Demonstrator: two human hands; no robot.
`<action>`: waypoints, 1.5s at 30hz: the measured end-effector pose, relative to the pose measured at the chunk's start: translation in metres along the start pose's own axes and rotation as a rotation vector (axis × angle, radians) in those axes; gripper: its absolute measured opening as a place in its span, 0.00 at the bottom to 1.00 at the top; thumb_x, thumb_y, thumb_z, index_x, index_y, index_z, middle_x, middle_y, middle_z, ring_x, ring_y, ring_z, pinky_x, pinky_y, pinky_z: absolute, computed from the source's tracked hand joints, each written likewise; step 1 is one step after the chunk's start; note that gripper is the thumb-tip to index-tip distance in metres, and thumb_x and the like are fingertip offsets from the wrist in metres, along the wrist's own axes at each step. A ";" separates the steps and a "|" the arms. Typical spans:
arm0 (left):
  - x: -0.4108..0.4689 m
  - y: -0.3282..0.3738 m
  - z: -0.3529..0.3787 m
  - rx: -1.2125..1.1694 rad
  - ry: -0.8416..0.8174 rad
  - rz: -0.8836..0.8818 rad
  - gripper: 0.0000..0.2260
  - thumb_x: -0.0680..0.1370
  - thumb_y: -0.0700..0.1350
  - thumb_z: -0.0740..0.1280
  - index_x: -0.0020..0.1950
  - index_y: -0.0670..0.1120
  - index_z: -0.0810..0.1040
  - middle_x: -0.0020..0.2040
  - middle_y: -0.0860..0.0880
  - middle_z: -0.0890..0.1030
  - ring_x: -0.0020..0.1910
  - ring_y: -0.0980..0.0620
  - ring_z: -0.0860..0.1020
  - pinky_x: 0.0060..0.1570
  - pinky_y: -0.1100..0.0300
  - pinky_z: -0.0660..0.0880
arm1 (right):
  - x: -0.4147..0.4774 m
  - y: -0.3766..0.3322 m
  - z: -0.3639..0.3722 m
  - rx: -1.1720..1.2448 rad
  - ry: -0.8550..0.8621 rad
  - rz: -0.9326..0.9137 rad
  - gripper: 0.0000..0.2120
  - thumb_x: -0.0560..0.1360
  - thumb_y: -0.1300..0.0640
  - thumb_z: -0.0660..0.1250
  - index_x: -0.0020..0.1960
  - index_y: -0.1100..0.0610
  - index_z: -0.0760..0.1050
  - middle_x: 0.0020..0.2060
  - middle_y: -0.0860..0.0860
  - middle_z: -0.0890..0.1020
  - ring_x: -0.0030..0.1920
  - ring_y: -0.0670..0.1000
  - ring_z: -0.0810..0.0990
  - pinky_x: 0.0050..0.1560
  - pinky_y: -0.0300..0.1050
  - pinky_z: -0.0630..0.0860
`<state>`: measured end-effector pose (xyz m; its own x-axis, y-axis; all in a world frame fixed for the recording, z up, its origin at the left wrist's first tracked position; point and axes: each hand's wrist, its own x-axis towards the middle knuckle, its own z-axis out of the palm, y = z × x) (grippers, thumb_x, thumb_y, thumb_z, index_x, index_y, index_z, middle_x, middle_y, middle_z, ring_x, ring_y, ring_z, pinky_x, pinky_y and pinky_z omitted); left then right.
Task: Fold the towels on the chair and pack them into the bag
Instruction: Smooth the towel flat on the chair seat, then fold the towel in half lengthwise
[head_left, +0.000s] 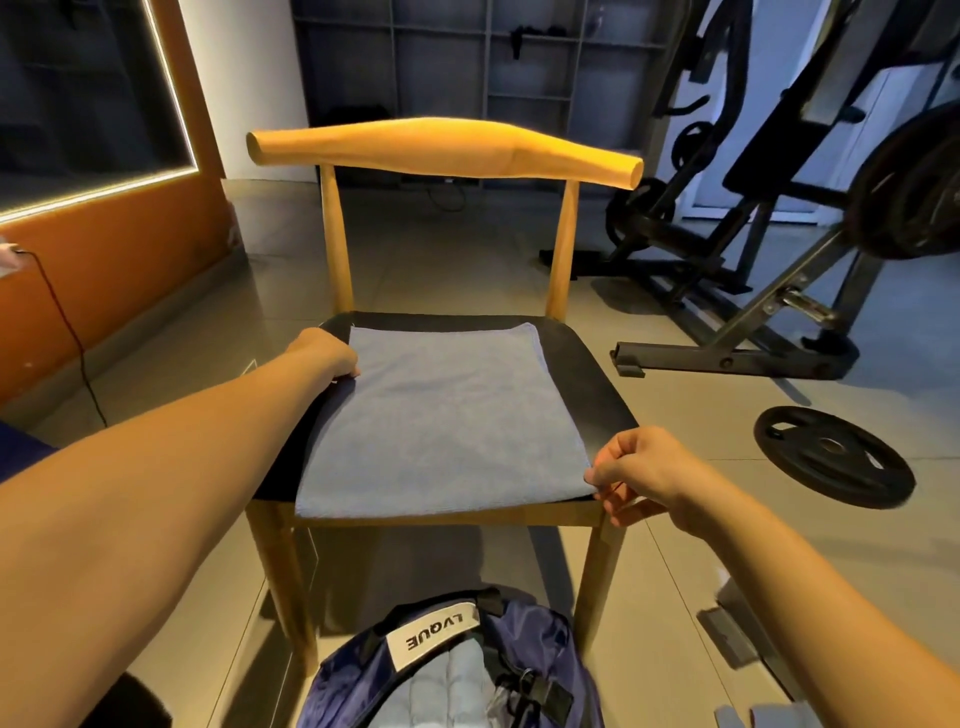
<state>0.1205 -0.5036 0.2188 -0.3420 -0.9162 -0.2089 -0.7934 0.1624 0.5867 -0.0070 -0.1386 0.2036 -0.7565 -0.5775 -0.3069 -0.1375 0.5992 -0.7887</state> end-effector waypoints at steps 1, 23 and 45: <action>0.001 0.001 0.000 -0.043 -0.001 -0.010 0.13 0.75 0.41 0.77 0.55 0.38 0.79 0.42 0.42 0.79 0.37 0.45 0.77 0.42 0.52 0.76 | 0.000 0.000 0.000 -0.001 0.000 -0.002 0.05 0.77 0.64 0.73 0.44 0.64 0.80 0.35 0.59 0.83 0.31 0.52 0.83 0.34 0.45 0.81; -0.105 -0.109 0.009 0.625 0.158 1.307 0.26 0.77 0.72 0.60 0.59 0.53 0.78 0.55 0.53 0.77 0.51 0.54 0.76 0.49 0.59 0.79 | -0.002 -0.002 -0.026 0.332 -0.169 0.073 0.07 0.79 0.68 0.66 0.54 0.64 0.82 0.41 0.60 0.82 0.34 0.51 0.81 0.33 0.44 0.82; -0.152 -0.106 -0.028 -0.095 -0.089 0.838 0.05 0.80 0.46 0.70 0.50 0.54 0.85 0.39 0.58 0.84 0.44 0.57 0.83 0.39 0.68 0.80 | -0.027 -0.012 -0.051 0.475 -0.071 -0.210 0.14 0.76 0.74 0.62 0.57 0.67 0.82 0.51 0.63 0.84 0.42 0.53 0.87 0.40 0.42 0.83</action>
<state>0.2707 -0.3919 0.2097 -0.8398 -0.4733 0.2659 -0.2153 0.7399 0.6373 -0.0173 -0.1018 0.2483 -0.6964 -0.7042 -0.1382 0.0355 0.1586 -0.9867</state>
